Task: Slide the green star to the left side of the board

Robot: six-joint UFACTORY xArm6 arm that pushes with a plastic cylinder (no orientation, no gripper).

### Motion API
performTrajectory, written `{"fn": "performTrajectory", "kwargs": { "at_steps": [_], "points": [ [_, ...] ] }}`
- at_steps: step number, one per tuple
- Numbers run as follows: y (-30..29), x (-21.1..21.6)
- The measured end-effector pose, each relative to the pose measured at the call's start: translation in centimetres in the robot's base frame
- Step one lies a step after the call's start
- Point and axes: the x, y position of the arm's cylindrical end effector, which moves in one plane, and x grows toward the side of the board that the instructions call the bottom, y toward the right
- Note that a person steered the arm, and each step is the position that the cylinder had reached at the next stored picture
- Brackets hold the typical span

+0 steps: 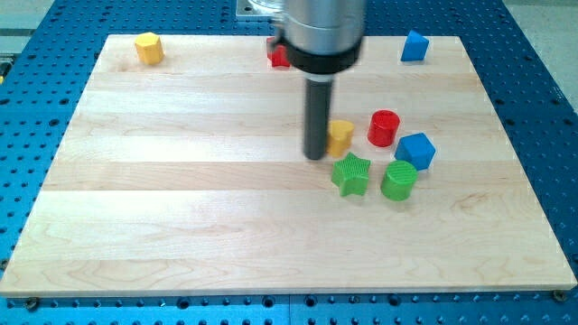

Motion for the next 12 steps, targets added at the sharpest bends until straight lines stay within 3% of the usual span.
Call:
{"fn": "performTrajectory", "kwargs": {
  "at_steps": [1,4,5,6,7,9,10,11,12],
  "points": [
    [5.8,0.8],
    [4.4,8.2],
    [1.1,5.3],
    [4.4,4.7],
    [3.1,2.5],
    [-7.3,-2.8],
    [-10.2,-3.5],
    [-7.2,-6.8],
    [-12.5,-7.9]
  ]
}}
